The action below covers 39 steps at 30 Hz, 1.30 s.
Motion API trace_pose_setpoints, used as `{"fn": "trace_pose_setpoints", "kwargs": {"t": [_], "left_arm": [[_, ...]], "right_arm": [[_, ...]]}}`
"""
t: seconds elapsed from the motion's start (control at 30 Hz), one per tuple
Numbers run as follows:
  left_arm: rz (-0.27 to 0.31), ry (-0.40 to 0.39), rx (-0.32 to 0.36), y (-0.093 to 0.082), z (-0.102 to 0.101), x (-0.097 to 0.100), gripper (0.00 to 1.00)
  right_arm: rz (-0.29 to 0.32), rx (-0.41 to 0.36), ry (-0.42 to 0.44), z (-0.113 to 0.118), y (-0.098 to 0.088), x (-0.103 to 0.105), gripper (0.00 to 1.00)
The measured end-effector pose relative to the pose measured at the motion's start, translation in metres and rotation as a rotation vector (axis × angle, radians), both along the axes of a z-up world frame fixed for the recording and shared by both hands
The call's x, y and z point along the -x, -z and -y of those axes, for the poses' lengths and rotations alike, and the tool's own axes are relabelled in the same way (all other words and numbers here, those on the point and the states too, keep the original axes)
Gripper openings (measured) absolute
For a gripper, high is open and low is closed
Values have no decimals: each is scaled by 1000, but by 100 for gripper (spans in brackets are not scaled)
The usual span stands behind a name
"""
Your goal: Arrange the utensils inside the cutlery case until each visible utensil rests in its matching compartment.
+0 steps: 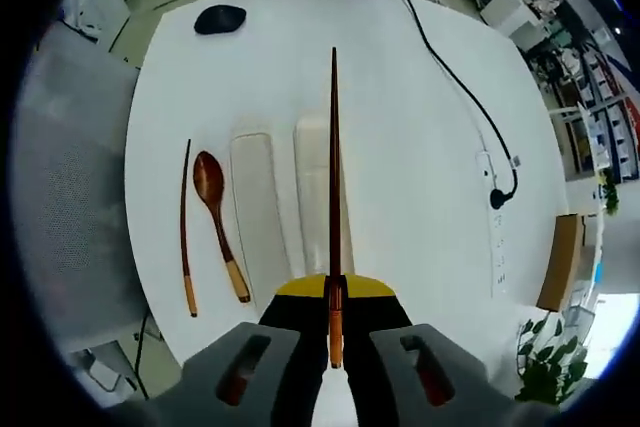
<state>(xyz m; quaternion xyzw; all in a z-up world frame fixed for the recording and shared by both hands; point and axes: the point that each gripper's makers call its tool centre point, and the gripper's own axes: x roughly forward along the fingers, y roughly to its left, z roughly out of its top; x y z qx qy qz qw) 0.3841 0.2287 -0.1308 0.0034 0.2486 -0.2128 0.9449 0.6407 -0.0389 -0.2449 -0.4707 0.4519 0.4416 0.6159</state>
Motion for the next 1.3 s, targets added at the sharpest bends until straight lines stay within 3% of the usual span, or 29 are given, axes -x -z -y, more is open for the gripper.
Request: {"fn": "trace_pose_setpoints", "kwargs": {"t": [0.17, 0.3, 0.47, 0.53, 0.67, 1.3], "left_arm": [[-2, -3, 0, 1, -1, 0, 78], [-2, -6, -2, 1, -2, -1, 78], [7, -15, -3, -1, -5, -2, 77], [11, -14, 8, -3, -5, -2, 78], [23, -18, 8, -8, -9, -3, 80], [6, -40, -19, -7, -19, -3, 79]], "right_arm": [[-6, 13, -29, -7, 2, -5, 0], [-31, -9, 0, -11, 7, -10, 0], [-38, -29, 40, -13, 24, -14, 0], [-29, -13, 12, -14, 31, -12, 0], [-29, 24, -27, -12, 39, -13, 0], [-80, 44, 13, 3, 72, -31, 0]]}}
